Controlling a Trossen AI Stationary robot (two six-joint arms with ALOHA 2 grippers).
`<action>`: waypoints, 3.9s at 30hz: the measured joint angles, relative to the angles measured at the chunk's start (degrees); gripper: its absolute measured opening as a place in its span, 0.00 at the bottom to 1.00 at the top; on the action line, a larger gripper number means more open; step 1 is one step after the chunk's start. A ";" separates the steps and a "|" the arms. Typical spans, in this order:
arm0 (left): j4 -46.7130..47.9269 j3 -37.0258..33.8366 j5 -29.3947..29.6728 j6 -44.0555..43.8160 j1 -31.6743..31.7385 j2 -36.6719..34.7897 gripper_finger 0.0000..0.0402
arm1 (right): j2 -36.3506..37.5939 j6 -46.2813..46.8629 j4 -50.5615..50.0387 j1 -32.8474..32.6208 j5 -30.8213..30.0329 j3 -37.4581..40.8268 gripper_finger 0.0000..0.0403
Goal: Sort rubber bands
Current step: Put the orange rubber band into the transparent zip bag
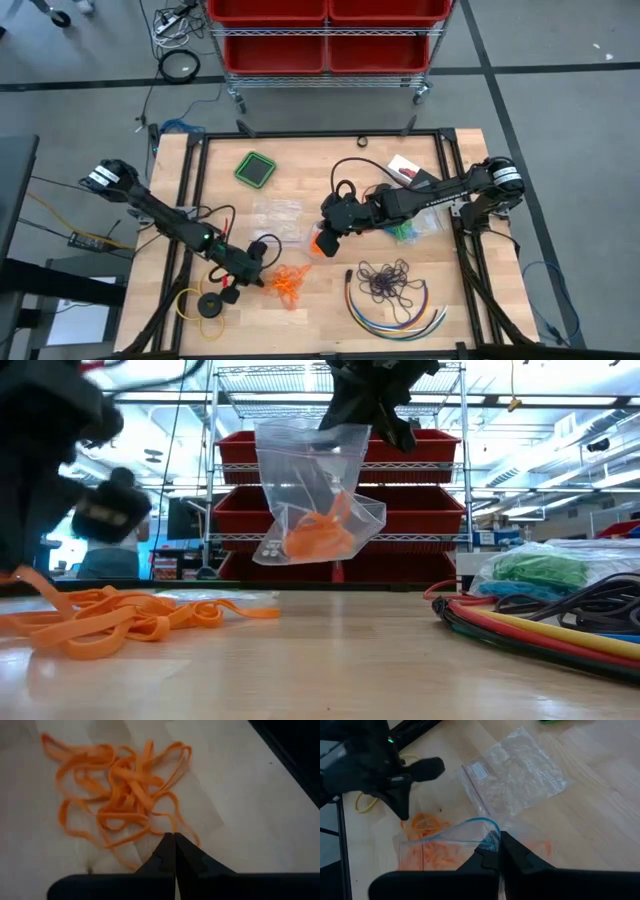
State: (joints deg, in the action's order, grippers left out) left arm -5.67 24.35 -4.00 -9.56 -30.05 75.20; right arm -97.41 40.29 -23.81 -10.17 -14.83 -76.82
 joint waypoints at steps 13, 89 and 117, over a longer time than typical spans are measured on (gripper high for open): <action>27.23 22.83 7.97 16.71 -0.02 -6.81 0.00 | 0.00 0.28 0.16 0.01 0.00 0.00 0.00; 11.04 6.84 -4.24 6.59 -1.11 -1.67 0.00 | 0.00 -1.36 1.44 -0.21 0.07 0.00 0.00; 29.20 37.48 22.70 34.55 9.82 4.27 0.00 | 0.00 -0.85 2.08 -0.21 0.02 0.00 0.00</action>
State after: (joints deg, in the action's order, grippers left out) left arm 23.53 61.82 18.70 24.99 -20.23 79.46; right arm -97.41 39.44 -21.73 -10.37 -14.81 -76.82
